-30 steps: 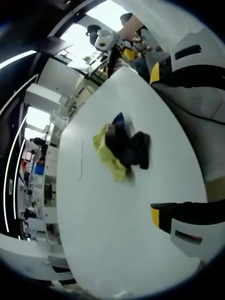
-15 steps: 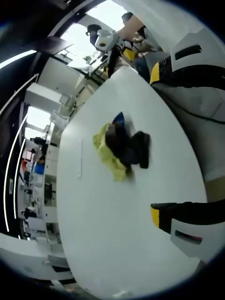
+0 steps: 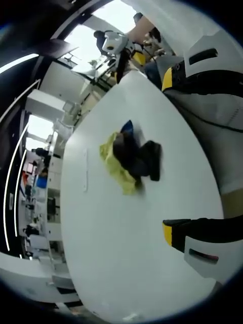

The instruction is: Fold the garment on the visible template until the final outline fits inside the template.

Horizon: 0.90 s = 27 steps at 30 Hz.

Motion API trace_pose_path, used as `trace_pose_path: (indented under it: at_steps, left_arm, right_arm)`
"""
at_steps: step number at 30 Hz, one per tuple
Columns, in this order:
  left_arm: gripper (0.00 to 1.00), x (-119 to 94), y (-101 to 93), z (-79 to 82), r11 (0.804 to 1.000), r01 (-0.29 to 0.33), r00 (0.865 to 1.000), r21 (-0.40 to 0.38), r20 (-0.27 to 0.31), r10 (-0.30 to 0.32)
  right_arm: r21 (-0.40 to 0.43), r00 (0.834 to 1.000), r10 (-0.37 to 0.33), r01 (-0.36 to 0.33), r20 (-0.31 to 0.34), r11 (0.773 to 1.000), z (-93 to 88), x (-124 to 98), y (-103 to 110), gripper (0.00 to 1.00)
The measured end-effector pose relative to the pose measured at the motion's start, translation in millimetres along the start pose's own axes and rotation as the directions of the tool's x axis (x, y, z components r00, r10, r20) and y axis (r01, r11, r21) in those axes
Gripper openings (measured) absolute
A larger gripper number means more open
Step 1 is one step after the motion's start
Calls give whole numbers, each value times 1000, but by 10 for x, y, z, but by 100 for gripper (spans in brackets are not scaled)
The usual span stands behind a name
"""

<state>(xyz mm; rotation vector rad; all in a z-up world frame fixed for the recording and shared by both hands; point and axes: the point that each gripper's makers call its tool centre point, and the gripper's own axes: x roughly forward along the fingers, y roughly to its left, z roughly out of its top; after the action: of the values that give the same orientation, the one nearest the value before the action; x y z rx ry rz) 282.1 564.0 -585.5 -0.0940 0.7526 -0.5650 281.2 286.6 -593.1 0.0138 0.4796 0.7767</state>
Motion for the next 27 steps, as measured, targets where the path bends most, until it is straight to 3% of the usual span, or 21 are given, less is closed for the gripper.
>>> trace_pose_path:
  at_steps: [27]
  left_arm:
    - [99, 64, 21, -17, 1000, 14, 1000, 6, -17, -14]
  right_arm:
    - [12, 1000, -4, 4, -13, 1000, -59, 10, -18, 100]
